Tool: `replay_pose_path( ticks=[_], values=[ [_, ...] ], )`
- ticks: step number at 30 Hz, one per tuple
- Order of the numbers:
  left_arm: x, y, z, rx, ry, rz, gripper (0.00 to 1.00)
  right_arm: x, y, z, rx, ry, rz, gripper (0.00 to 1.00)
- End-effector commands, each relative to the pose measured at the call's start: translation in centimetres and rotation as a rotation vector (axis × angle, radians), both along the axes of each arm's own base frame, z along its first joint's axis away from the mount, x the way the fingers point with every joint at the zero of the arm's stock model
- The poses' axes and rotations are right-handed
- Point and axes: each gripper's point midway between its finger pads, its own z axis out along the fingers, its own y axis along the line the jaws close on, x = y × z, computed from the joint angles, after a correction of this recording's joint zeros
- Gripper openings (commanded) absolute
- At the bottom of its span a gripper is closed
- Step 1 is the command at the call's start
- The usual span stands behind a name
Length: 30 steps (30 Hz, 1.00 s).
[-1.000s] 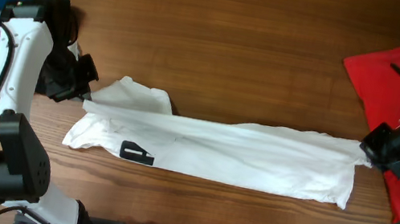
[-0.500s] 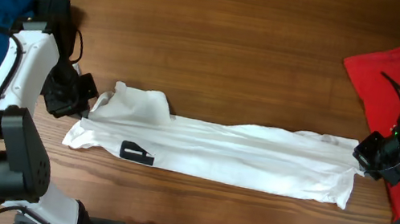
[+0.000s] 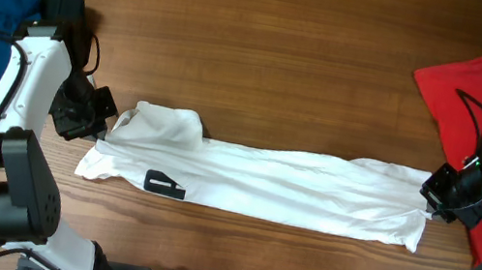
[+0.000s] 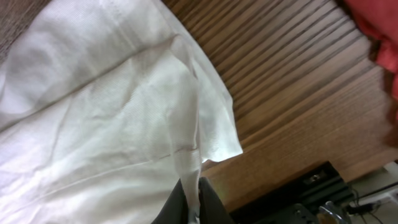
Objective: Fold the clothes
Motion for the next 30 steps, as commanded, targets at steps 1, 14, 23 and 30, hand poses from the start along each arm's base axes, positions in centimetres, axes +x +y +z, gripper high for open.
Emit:
replay_pose_path(
  ticks=[1,14,23,30],
  values=[
    [-0.2,0.4,0.0,0.020,0.004,0.019,0.04,-0.6,0.8,-0.3,0.041,0.002,0.015,0.04],
    [-0.2,0.4,0.0,0.020,0.004,0.018,0.04,-0.1,0.1,-1.0,0.007,-0.020,0.008,0.73],
    [-1.5,0.2,0.2,0.012,0.056,0.018,0.04,1.4,1.4,-2.0,0.081,-0.103,0.004,0.58],
    [-3.1,-0.1,-0.7,0.006,0.110,0.024,0.04,1.4,1.2,-2.3,0.070,-0.107,0.008,0.58]
  ],
)
